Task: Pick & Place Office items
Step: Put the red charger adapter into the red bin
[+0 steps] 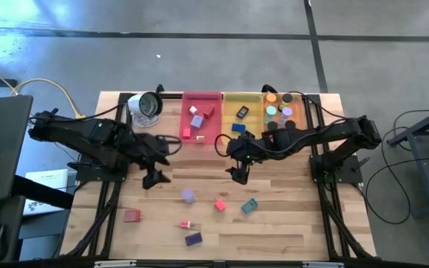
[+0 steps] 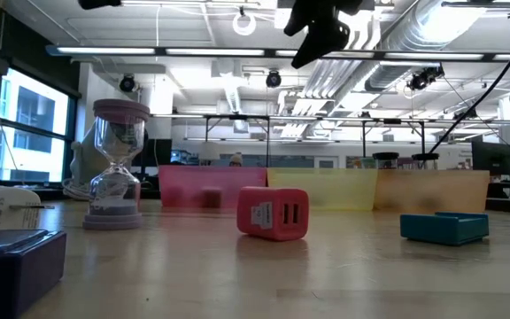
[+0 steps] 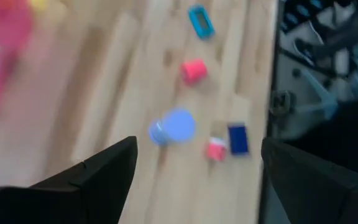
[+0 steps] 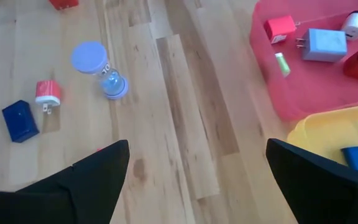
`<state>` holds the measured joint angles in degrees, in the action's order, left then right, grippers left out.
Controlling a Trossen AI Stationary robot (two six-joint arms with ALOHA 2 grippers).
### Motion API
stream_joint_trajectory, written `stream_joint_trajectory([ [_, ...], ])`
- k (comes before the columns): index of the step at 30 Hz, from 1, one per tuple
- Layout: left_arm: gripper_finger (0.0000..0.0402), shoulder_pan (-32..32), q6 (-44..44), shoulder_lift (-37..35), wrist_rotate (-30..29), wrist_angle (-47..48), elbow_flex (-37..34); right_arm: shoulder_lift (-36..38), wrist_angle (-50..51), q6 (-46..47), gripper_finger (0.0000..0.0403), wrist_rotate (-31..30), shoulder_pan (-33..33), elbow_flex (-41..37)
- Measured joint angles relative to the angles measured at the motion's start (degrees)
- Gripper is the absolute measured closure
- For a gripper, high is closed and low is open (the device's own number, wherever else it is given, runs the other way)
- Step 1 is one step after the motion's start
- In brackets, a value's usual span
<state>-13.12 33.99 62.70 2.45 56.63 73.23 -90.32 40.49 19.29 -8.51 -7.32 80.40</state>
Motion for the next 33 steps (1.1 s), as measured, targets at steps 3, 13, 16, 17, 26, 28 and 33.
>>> stream_joint_trajectory([
  [3,0.0067,-3.68,2.1,0.11,1.12,3.6,0.02,0.0,0.0,0.5,0.0034,-0.02,-0.59,0.0],
  [13,0.0067,-21.82,18.06,0.22,-2.44,21.06,-0.09,0.0,-0.89,0.63,0.0034,-0.05,-1.72,0.0],
  [16,0.0067,-28.12,18.12,0.89,-3.86,21.04,-0.61,0.0,-1.67,0.63,0.0034,-0.05,-1.69,0.0],
  [17,0.0067,-30.35,18.11,1.4,-3.94,20.97,-0.61,0.0,-1.88,0.63,0.0034,-0.07,-1.69,0.0],
  [26,0.0067,-42.48,16.7,9.26,-10.1,22.06,-0.63,0.0,-3.76,0.61,0.0034,-0.07,-1.69,0.0],
  [28,0.0067,-43.81,17.04,11.66,-10.54,22.43,-0.66,0.0,-4.29,0.63,0.0034,-0.08,-1.69,0.0],
  [33,0.0067,-46.34,21.58,18.16,-10.7,23.03,-0.66,0.0,-6.51,2.43,0.0034,-0.09,-1.69,0.0],
])
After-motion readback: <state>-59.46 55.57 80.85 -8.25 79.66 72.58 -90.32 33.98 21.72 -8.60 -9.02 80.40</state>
